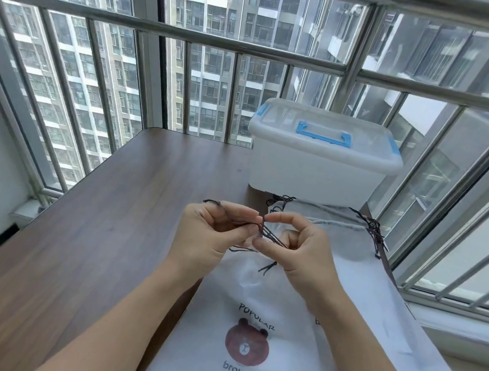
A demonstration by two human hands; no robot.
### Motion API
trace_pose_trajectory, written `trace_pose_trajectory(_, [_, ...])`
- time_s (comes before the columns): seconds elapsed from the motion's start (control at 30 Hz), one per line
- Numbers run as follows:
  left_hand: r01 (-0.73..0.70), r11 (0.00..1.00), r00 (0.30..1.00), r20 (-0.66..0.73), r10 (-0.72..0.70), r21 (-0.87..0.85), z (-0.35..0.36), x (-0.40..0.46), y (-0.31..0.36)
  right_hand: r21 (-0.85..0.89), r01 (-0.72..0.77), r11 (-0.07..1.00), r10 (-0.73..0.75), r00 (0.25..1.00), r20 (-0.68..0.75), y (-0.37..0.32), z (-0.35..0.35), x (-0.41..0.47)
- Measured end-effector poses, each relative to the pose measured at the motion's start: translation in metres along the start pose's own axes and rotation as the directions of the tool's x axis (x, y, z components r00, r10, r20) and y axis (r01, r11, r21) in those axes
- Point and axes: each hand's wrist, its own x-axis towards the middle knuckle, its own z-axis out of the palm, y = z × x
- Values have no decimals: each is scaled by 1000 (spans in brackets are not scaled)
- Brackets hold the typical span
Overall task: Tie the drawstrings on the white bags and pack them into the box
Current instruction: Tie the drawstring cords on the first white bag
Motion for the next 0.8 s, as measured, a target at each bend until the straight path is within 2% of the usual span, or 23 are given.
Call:
trace_pose_trajectory(0.13, [-78, 993, 996, -23, 81, 91, -1, 0, -4, 101, -82, 992, 68, 988, 137, -3, -6, 1])
trace_pose_trajectory(0.27, [-94, 990, 993, -61, 100, 103, -4, 3, -4, 231, -193, 954, 157, 974, 165, -5, -15, 3])
trace_pose_trajectory(0.37, [-116, 986, 989, -83, 126, 120, -5, 5, -3, 211, -148, 966, 121, 983, 137, -5, -19, 3])
trace_pose_trajectory(0.5, [-111, 985, 991, -62, 120, 133, -5, 4, -4, 123, -106, 987, 105, 994, 19, -2, -15, 5])
trace_pose_trajectory(0.57, [-106, 984, 992, -52, 114, 142, -4, 3, -6, 134, -99, 986, 100, 995, -6, -2, -13, 5])
trace_pose_trajectory(0.63, [-129, 978, 988, -60, 140, 163, -4, 2, -8, 227, -116, 967, 113, 993, 29, -4, -13, 5])
trace_pose_trajectory(0.73, [-198, 956, 972, -83, 220, 216, -4, 2, -9, 403, -224, 887, 175, 972, 155, -8, -18, 4])
trace_pose_trajectory(0.8, [-218, 953, 967, -83, 240, 212, -3, 0, -10, 363, -264, 893, 190, 955, 227, -9, -18, 2])
